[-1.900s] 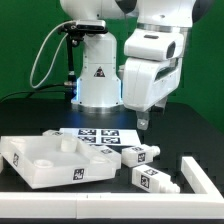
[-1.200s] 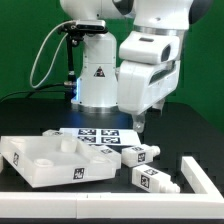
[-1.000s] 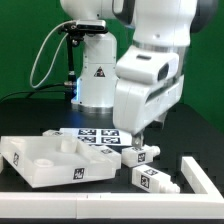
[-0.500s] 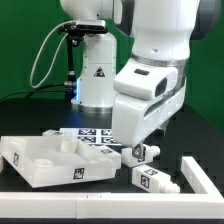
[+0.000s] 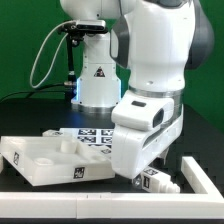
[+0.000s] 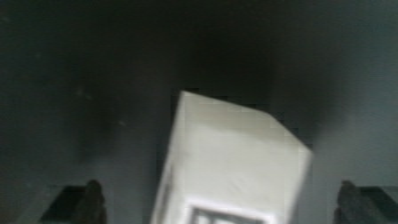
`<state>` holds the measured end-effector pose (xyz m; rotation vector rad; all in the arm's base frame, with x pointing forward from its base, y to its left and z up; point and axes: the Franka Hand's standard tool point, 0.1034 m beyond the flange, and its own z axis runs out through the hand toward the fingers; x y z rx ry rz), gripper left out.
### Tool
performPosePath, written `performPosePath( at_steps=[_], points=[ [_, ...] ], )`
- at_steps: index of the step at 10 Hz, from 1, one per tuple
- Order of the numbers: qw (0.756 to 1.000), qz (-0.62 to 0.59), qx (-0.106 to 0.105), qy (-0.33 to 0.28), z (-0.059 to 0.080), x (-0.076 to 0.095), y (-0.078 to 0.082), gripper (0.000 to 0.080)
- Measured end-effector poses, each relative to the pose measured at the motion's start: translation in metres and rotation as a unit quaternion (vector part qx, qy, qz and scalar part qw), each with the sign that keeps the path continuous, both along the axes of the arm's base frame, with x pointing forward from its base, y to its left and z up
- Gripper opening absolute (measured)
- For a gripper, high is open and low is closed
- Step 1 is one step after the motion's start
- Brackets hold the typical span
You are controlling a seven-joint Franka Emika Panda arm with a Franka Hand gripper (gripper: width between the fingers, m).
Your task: Assemble one leg
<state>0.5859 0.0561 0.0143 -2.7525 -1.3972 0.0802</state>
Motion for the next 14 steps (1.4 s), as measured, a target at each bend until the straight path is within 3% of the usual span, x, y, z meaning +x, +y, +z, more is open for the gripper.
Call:
performPosePath(
  at_steps=[2,4,5,6,7,9,13,14],
  points=[
    [1.0,0.0,0.0,0.001,0.0,-0.001,0.002,0.0605],
    [1.0,0.0,0.0,0.001,0.0,-0.001,0.001,0.028],
    [1.0,-0.004,-0.001,0.003,0.002,-0.001,0.002,0.028],
    [1.0,-0.015,-0.006,0.01,0.02,-0.01,0.006,0.0284],
    [1.0,-0.02,-0.013,0.017,0.045,-0.031,0.01,0.0284],
    [0.999,-0.04,-0.023,0.018,0.074,-0.072,0.024,0.0284],
    [0.998,-0.05,-0.021,0.013,0.073,-0.077,0.028,0.0285],
    [0.998,-0.056,-0.013,-0.003,0.067,-0.093,0.033,0.0285]
  ],
)
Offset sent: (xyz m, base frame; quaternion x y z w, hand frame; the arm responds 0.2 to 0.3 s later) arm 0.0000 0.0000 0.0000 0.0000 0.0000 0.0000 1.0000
